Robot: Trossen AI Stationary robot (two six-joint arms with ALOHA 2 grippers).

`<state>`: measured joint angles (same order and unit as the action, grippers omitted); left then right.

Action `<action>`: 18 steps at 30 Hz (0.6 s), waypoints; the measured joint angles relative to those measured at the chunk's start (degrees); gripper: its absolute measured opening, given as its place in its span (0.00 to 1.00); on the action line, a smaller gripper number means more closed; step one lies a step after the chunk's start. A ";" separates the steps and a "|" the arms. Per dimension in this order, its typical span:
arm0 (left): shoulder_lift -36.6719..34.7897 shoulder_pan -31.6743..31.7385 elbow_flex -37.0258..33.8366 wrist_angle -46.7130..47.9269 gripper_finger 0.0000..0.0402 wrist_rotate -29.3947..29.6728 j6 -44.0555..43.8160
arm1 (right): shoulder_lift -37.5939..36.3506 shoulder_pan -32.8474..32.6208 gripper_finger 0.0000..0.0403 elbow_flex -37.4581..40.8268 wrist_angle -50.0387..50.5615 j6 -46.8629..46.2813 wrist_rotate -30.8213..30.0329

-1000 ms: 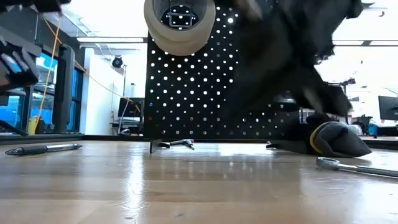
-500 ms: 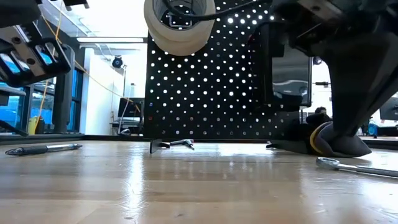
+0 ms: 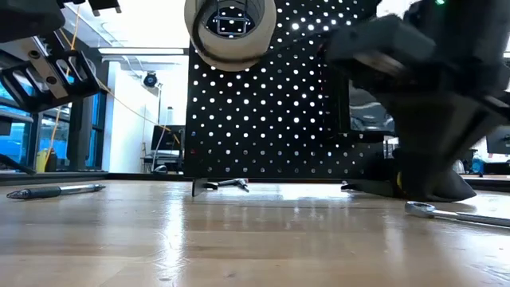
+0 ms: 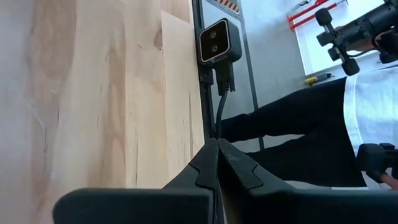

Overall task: Hang tools onto peg board
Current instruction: Hang the 12 mm tool onto the pegboard aligned with the others

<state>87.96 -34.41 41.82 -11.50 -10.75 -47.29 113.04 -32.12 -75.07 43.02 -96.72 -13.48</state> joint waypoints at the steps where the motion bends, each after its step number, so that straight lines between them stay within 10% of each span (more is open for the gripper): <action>1: 0.00 0.00 0.00 -0.05 0.00 -0.02 0.01 | 0.17 -0.03 0.00 0.06 0.48 -0.69 0.02; 18: 0.00 0.00 0.00 -0.22 0.00 1.15 0.42 | 0.60 -0.44 0.00 0.05 -0.59 -0.75 0.65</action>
<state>87.96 -34.41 41.82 -11.72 -9.60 -46.87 113.65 -32.56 -75.02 42.43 -97.47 -12.83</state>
